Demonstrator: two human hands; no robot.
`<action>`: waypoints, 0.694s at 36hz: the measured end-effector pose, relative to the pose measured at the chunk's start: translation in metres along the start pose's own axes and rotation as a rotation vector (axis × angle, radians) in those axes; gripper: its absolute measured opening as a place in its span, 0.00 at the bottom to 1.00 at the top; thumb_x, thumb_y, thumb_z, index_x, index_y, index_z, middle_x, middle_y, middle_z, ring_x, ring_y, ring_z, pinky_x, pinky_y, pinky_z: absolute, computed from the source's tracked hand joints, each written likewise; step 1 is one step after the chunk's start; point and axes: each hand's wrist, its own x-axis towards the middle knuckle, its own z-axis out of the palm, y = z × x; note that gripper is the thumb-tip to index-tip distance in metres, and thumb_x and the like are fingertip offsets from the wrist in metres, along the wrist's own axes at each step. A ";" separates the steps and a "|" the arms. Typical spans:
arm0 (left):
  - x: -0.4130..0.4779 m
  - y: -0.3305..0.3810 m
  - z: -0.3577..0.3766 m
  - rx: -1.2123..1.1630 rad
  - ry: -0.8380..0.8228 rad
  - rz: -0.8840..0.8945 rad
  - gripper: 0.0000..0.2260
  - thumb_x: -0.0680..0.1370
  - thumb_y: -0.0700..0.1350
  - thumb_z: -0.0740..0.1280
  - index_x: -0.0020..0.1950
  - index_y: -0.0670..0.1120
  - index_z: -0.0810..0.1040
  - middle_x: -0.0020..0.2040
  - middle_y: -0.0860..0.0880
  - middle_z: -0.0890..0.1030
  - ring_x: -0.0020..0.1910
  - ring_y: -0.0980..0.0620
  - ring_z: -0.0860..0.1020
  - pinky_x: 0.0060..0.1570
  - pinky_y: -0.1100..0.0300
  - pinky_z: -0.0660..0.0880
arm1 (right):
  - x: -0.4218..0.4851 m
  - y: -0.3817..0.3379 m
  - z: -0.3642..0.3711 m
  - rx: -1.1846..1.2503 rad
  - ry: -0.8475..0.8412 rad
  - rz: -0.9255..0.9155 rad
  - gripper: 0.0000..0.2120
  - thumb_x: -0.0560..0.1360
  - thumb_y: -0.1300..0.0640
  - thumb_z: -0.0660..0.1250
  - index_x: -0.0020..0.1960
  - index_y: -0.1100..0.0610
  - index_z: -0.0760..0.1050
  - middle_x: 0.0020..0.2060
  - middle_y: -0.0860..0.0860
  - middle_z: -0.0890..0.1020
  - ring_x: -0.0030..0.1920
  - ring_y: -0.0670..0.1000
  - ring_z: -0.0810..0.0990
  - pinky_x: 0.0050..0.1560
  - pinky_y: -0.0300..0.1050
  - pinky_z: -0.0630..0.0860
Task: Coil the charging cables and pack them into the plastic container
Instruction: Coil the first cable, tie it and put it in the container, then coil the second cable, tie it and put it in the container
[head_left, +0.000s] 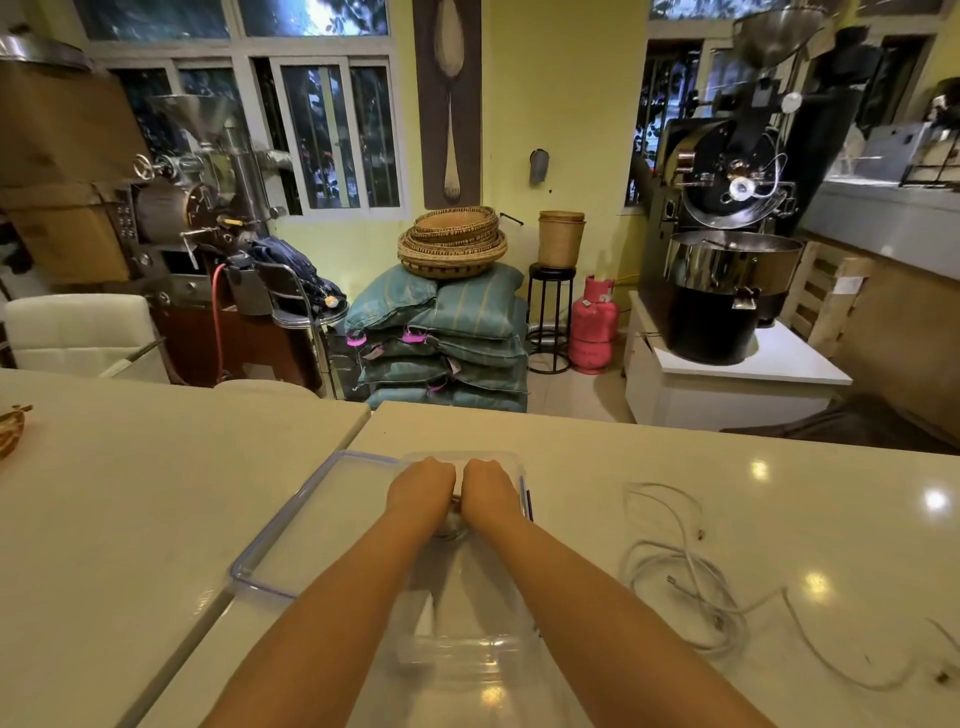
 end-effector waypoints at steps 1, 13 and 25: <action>0.000 0.000 0.000 -0.001 -0.003 -0.001 0.12 0.73 0.39 0.63 0.55 0.40 0.73 0.59 0.40 0.75 0.58 0.43 0.75 0.55 0.55 0.72 | 0.000 0.000 -0.001 -0.004 0.000 0.000 0.12 0.75 0.65 0.61 0.58 0.65 0.72 0.59 0.61 0.76 0.59 0.59 0.75 0.56 0.47 0.71; -0.004 0.001 -0.018 -0.154 0.081 -0.066 0.06 0.75 0.38 0.62 0.51 0.40 0.76 0.52 0.40 0.79 0.50 0.43 0.78 0.46 0.56 0.73 | -0.010 0.001 -0.019 -0.006 0.106 -0.072 0.01 0.75 0.64 0.64 0.46 0.62 0.74 0.55 0.61 0.79 0.55 0.58 0.77 0.48 0.47 0.72; -0.019 0.077 -0.063 -0.510 0.287 0.168 0.11 0.77 0.42 0.61 0.48 0.38 0.80 0.48 0.37 0.82 0.48 0.41 0.78 0.45 0.54 0.71 | -0.045 0.085 -0.097 0.210 0.388 -0.107 0.11 0.75 0.62 0.62 0.57 0.63 0.73 0.54 0.61 0.79 0.56 0.59 0.75 0.53 0.48 0.70</action>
